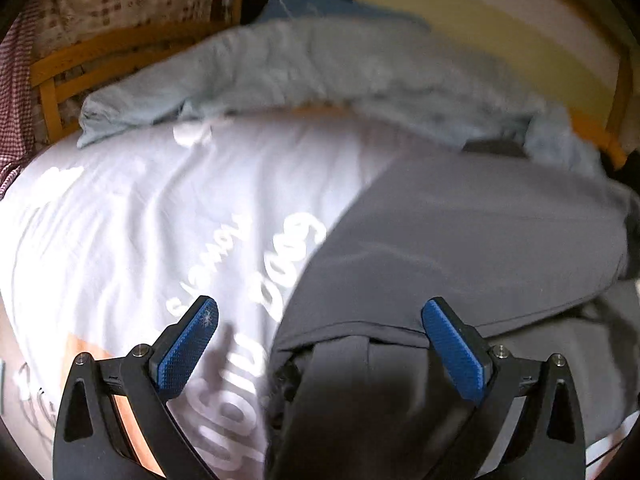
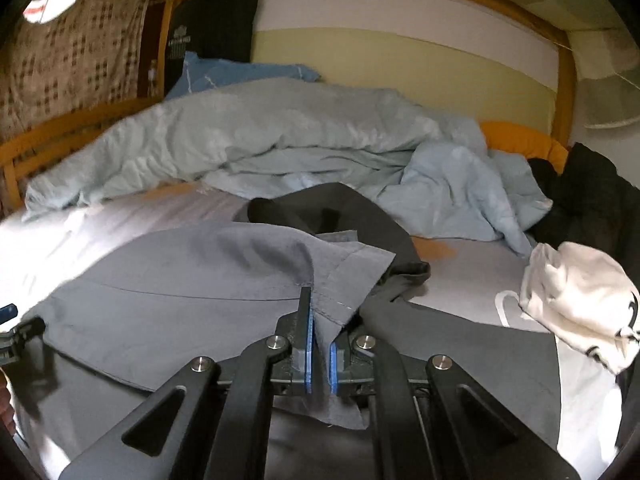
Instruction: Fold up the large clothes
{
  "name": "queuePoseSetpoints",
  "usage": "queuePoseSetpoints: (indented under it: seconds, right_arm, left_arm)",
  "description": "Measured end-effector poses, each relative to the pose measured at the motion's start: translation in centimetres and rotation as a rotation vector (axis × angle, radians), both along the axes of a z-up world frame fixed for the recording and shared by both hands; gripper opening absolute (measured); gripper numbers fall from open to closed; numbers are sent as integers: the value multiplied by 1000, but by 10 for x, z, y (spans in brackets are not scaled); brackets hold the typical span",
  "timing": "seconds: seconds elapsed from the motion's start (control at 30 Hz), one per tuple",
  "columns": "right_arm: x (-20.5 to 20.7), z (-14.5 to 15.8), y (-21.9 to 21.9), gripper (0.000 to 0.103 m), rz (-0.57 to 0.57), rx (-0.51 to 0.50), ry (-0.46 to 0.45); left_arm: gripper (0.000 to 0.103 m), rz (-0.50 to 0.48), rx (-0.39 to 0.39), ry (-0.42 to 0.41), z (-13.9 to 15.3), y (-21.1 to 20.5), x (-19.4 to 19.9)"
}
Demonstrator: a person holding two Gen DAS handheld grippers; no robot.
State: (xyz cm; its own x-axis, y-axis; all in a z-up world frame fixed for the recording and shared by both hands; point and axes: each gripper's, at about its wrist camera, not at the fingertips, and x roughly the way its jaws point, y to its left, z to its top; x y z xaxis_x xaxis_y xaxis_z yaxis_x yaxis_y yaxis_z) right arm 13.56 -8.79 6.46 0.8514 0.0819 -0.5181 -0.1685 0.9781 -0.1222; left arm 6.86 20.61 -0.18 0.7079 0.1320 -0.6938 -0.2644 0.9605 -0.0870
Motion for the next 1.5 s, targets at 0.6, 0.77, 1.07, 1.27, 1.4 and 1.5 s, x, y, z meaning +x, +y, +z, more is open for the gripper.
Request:
queuePoseSetpoints:
  seconds: [0.6,0.77,1.07,1.27,1.4,1.5]
  right_arm:
    - [10,-44,-58,51,-111,46,194]
    - [-18,-46,-77,53,-121,86,195]
    - [-72,-57,-119,58,-203,112,171]
    - [-90,-53,-133,60,-241,109,135]
    - [-112,-51,-138,62,-248,104,101]
    - [-129,-55,-142,67,-239,107,92]
  left_arm:
    - [102,-70,-76,-39,3,-11,-2]
    - [102,-125,14,-130,16,-35,-12]
    - [102,-194,49,-225,28,-55,-26]
    - [102,-203,41,-212,26,-62,-29]
    - [102,-222,51,-237,30,-67,-35]
    - [102,-250,2,-247,30,-67,-38]
